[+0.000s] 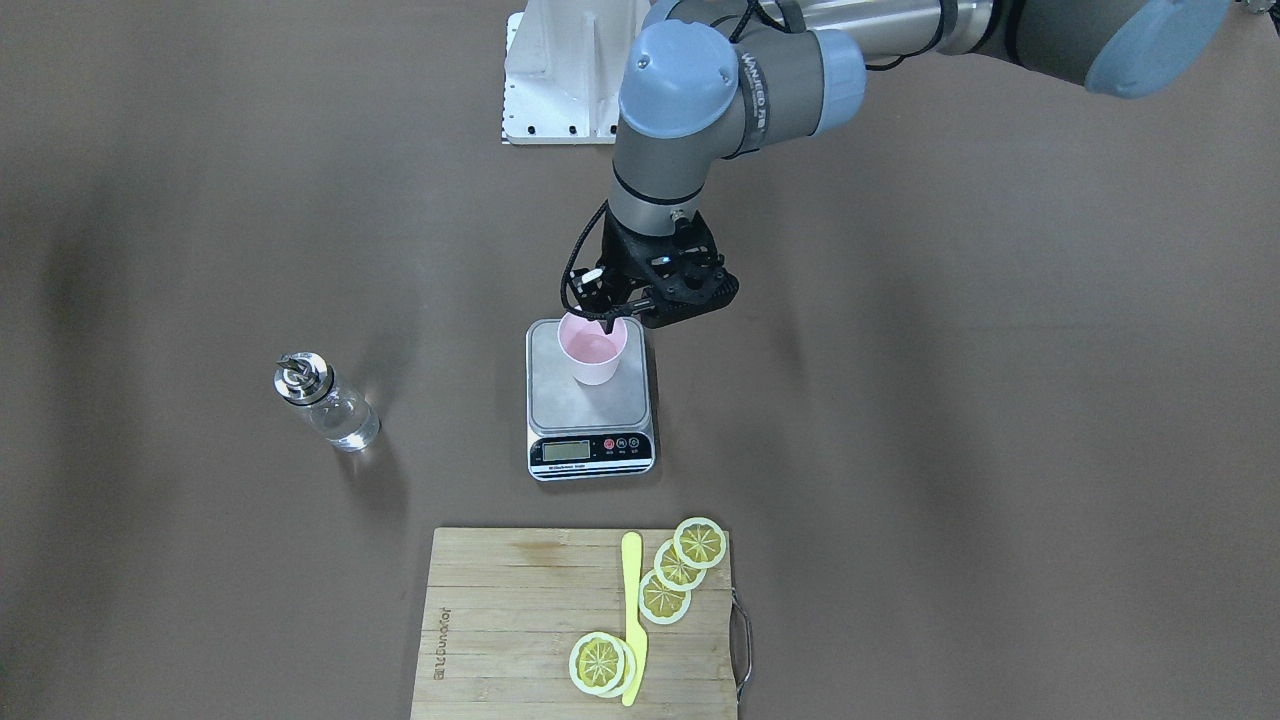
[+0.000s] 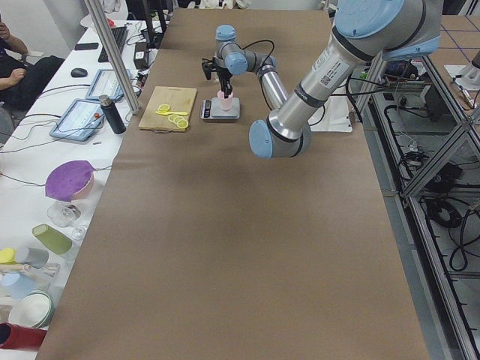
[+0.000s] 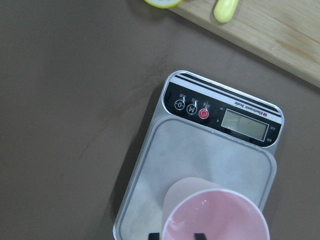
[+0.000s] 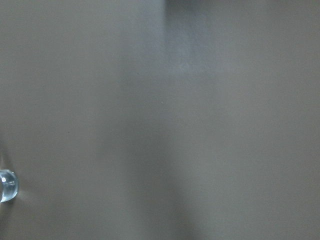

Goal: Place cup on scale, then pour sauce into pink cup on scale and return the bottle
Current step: 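Open the left gripper and withdraw it while the right arm reaches toward the bottle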

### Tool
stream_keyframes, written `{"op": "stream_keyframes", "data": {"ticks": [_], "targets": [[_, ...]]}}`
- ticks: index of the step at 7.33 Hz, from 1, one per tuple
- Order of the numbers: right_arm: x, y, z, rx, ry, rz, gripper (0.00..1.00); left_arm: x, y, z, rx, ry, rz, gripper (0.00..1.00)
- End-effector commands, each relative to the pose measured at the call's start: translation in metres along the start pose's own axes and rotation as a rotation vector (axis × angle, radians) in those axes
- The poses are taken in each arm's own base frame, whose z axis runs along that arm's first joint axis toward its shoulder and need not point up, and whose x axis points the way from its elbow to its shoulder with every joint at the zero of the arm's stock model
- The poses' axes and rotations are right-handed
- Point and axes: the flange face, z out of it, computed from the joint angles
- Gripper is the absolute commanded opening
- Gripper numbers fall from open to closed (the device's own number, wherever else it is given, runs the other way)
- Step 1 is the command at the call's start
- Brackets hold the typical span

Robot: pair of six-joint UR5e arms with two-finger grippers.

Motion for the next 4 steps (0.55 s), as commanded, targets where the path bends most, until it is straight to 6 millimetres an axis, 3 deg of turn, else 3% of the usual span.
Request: {"op": "stream_keyframes", "data": {"ticks": [1, 2, 3, 4], "targets": [[-0.114, -0.011, -0.043, 0.055, 0.110, -0.127, 1.00, -0.061, -0.034, -0.019, 0.034, -0.001, 0.019, 0.98], [-0.152, 0.007, -0.037, 0.065, 0.119, -0.212, 1.00, -0.087, -0.051, -0.028, 0.056, -0.008, 0.049, 0.98], [-0.173, 0.023, -0.043, 0.082, 0.082, -0.162, 1.00, -0.110, -0.067, -0.041, 0.076, -0.020, 0.080, 0.98], [-0.208, 0.049, -0.051, 0.126, 0.025, -0.161, 1.00, -0.131, -0.085, -0.059, 0.065, -0.033, 0.102, 0.98]]}}
